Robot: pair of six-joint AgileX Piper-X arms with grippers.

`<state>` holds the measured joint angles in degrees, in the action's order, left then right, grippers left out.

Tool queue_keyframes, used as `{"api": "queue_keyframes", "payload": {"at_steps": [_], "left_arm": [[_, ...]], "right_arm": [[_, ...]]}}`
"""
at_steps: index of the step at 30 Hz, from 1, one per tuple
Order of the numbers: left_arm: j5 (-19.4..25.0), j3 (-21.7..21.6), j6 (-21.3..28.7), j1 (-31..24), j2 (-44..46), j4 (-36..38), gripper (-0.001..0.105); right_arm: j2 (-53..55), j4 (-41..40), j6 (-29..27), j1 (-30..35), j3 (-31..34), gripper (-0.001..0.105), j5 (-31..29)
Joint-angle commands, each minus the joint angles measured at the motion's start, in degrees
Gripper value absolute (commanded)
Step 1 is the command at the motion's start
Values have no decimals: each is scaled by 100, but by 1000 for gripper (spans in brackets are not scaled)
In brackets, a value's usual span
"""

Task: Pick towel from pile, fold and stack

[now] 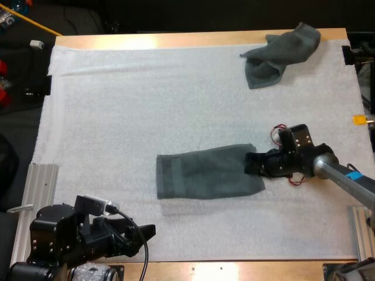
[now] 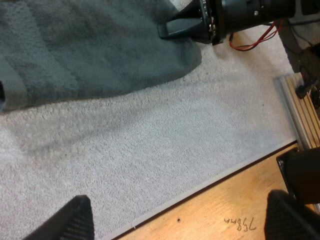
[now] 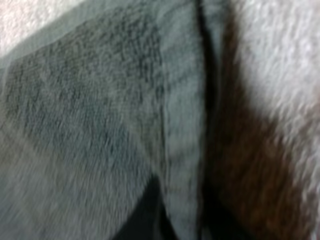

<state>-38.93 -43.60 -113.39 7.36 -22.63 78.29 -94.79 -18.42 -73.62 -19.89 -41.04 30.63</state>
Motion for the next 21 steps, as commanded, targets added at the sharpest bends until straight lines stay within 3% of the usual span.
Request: {"api": "queue_keyframes", "payload": {"at_steps": [1,7,9,14,18,21], "left_arm": [[-79,-36,-30,-1,16,28,68],[-79,-36,10,-1,16,28,68],[-79,-36,10,-1,16,28,68],[-79,-36,47,-1,16,28,68],[-79,-36,57,-1,16,28,68],[-79,-36,57,-1,16,13,68]], "right_arm": [[96,-324,-12,-39,67,0,-455],[959,-1632,-413,-39,67,0,-2016],[1277,-2247,-711,-39,67,0,-2785],[1954,-3209,-1426,-31,67,0,-4053],[2353,-3649,-1734,-31,43,0,-4674],[2488,-3724,-1749,-31,-68,0,-4536]]}}
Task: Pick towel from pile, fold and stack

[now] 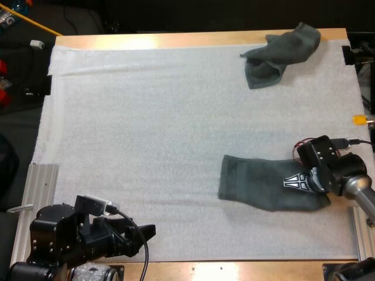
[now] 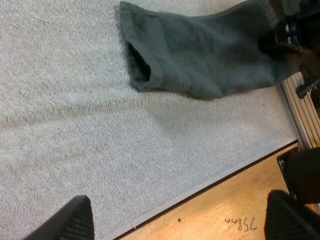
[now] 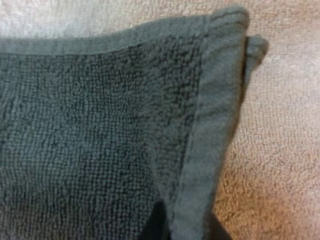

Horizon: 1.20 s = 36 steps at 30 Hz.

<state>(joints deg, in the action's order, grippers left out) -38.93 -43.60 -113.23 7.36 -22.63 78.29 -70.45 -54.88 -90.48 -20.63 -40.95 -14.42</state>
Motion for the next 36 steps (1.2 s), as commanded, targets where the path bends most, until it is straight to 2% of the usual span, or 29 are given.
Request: {"api": "queue_keyframes", "payload": {"at_steps": [1,4,9,12,16,22,24,29,34,36], "left_arm": [[-79,-36,41,-1,16,8,68],[-79,-36,41,-1,16,-10,68],[-79,-36,41,-1,16,-7,68],[-79,-36,41,-1,16,-7,68],[-79,-36,41,-1,16,-15,68],[-79,-36,41,-1,16,-15,68],[-79,-36,41,-1,16,-15,68],[-79,-36,41,-1,16,39,68],[-79,-36,41,-1,16,64,68],[-79,-36,41,-1,16,64,68]], "right_arm": [[55,-107,-63,43,-127,0,66],[53,-130,269,43,-365,0,876],[53,258,1192,33,-545,0,2413],[-5,492,1562,-22,-545,0,2910],[-157,716,1891,-287,-545,0,3035],[-678,1482,2517,-1011,-545,0,3054],[-902,1810,2900,-1164,-545,0,3054],[-1314,2331,3360,-1223,-545,0,2875],[-1596,2464,3511,-1223,-545,0,2875],[-1667,2464,3510,-1223,-545,1,3099]]}}
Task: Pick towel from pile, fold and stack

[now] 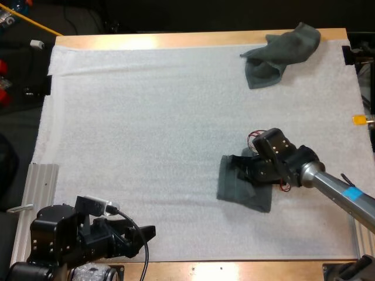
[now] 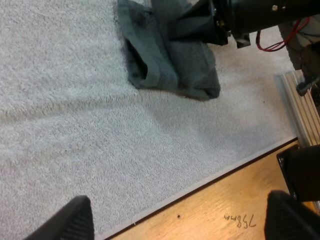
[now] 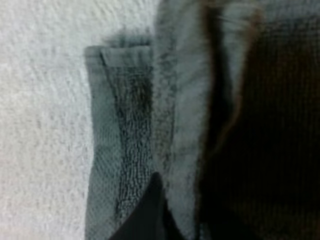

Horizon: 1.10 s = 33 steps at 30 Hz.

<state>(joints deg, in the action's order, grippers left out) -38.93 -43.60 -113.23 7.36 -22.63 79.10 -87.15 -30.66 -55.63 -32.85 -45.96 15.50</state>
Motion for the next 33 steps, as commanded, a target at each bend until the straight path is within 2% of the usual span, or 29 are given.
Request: {"api": "queue_keyframes", "payload": {"at_steps": [1,4,6,9,13,16,23,27,33], "left_arm": [[-79,-36,41,-1,16,-17,68],[-79,-36,81,-1,16,-17,68],[-79,-36,113,-1,16,-17,68],[-79,-36,129,-1,16,-17,68],[-79,-36,129,-1,16,-17,68],[-79,-36,129,-1,16,-17,68],[-79,-36,171,-1,16,-17,68],[-67,-5,169,-1,16,-17,68],[-67,-6,169,-1,16,-17,68]], "right_arm": [[3,43,26,-1,-43,2,152],[37,34,9,-1,-43,25,348],[137,33,-179,-1,-43,50,364],[379,-21,-503,-1,-43,74,364],[631,-314,-625,-1,-43,74,-102],[662,-400,-625,-1,-43,74,-155],[544,157,-538,-324,-43,74,381],[332,512,-204,-734,-43,74,381],[-48,685,-188,-1210,-43,74,383]]}}
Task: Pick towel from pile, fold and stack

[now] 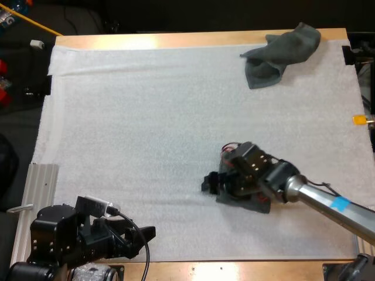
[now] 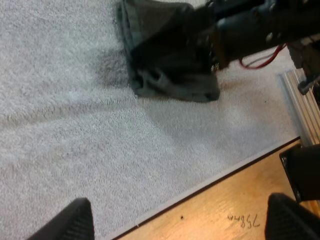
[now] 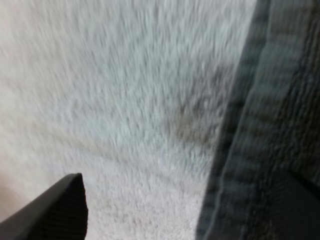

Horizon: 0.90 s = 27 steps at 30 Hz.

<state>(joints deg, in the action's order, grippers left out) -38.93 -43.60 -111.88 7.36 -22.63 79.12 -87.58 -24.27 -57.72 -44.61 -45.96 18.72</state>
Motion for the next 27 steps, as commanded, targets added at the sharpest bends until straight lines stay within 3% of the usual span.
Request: {"api": "queue_keyframes", "payload": {"at_steps": [1,10,16,27], "left_arm": [[-67,-6,34,-1,16,-20,68],[-67,-6,90,-1,16,-20,68],[-67,-6,144,-1,16,-20,68],[-36,-6,144,-1,16,-20,68]], "right_arm": [[-23,47,36,-50,-43,74,51],[135,-37,-51,-99,-43,72,41],[1031,-422,-147,-99,-43,69,-627],[2996,-2457,-548,-99,-43,69,-1545]]}}
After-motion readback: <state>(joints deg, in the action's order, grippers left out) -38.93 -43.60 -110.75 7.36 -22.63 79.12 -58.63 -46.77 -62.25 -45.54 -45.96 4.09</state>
